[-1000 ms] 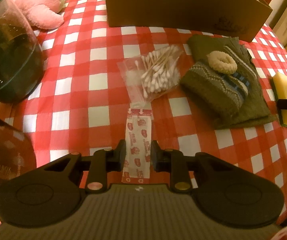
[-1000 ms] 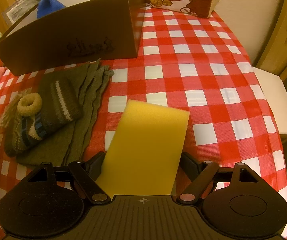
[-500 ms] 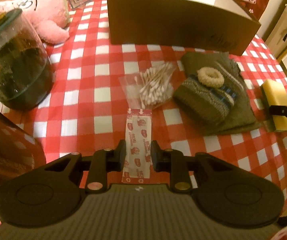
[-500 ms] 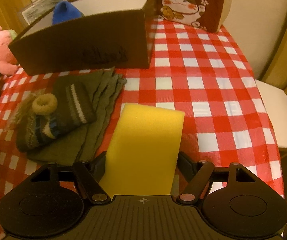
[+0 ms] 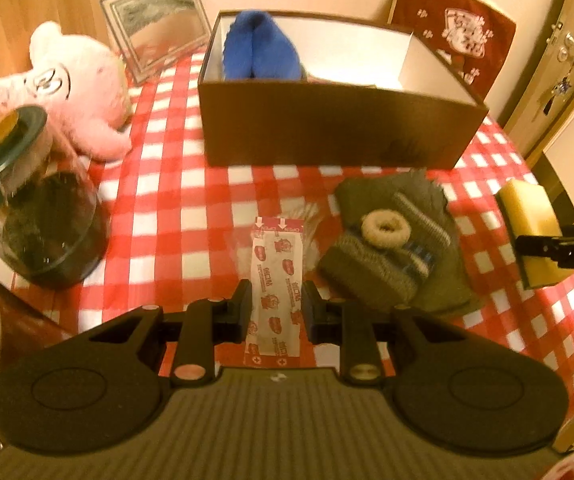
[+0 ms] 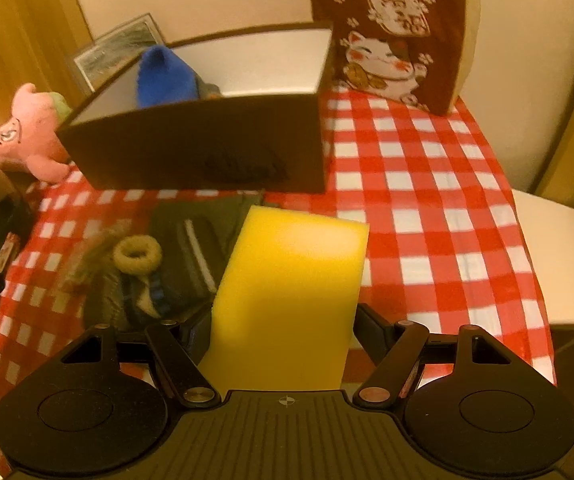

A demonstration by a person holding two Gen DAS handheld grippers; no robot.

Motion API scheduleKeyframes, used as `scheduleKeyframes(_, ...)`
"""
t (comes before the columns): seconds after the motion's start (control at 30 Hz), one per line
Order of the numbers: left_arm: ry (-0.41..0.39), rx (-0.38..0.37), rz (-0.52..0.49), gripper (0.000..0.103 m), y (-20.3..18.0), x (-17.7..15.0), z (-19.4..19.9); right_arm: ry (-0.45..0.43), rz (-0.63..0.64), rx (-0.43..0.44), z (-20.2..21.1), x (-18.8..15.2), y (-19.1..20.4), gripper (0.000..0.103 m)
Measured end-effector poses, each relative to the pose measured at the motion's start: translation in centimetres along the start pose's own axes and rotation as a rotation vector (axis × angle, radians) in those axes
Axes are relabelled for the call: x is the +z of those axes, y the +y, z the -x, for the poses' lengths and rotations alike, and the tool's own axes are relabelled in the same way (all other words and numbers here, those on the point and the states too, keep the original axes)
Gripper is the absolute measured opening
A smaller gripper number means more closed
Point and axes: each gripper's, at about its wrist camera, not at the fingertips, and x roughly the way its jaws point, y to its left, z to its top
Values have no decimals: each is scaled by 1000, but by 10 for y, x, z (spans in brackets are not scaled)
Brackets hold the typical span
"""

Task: Organize soft objects
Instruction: 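Lift the sponge with the right gripper while the left carries the bandage strip to the box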

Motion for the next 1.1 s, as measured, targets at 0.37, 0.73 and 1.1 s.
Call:
scheduleKeyframes(0.37,-90,-28,-26,23,-11,44,5,-73,46,46,13,31,13,73)
scheduleKeyframes(0.73,-168,-55,-60,23,-27,98,-3,-158,84,79,16,81,18,73)
scheduleKeyframes(1.1,-220,-49,-89,23,-36,159,-26,-224,111,102,-1,141,26,73)
